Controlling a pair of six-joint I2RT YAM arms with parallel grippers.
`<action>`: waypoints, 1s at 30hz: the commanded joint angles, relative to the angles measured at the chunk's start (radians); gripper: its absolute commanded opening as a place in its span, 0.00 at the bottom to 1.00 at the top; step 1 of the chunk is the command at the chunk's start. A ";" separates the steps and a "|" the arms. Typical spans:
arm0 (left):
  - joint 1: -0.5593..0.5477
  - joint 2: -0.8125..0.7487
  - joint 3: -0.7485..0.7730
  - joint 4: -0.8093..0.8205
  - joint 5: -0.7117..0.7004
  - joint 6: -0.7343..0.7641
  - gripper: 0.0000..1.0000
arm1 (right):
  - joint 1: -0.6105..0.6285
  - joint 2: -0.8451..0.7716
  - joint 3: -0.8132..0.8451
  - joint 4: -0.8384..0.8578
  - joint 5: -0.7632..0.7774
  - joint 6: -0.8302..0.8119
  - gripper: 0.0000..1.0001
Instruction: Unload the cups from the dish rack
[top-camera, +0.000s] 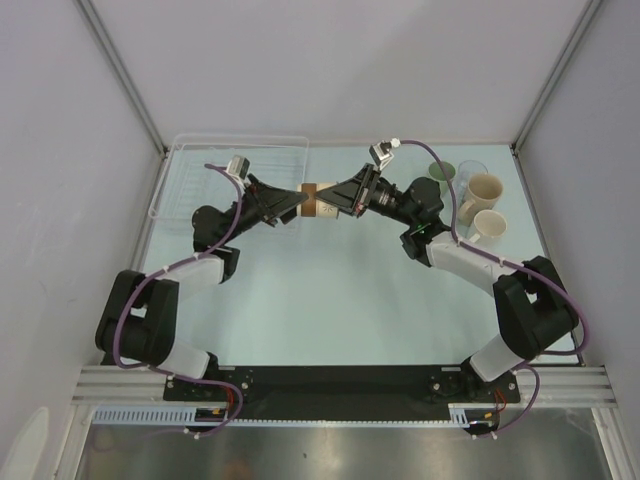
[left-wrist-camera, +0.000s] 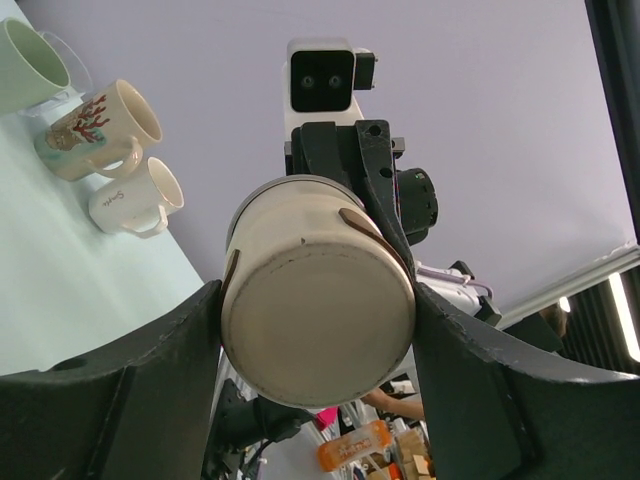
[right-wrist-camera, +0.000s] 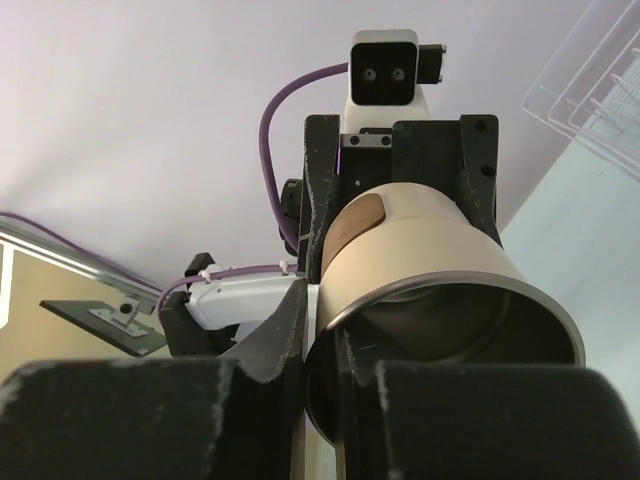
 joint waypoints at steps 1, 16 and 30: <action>-0.020 0.012 0.017 0.091 0.038 -0.070 0.18 | 0.006 -0.006 0.013 0.067 -0.024 -0.032 0.00; 0.017 0.058 0.104 -0.105 0.072 0.040 1.00 | -0.314 -0.336 0.016 -0.397 -0.097 -0.231 0.00; 0.034 0.076 0.133 -0.496 0.007 0.261 1.00 | -0.224 -0.135 0.772 -1.613 0.723 -0.849 0.00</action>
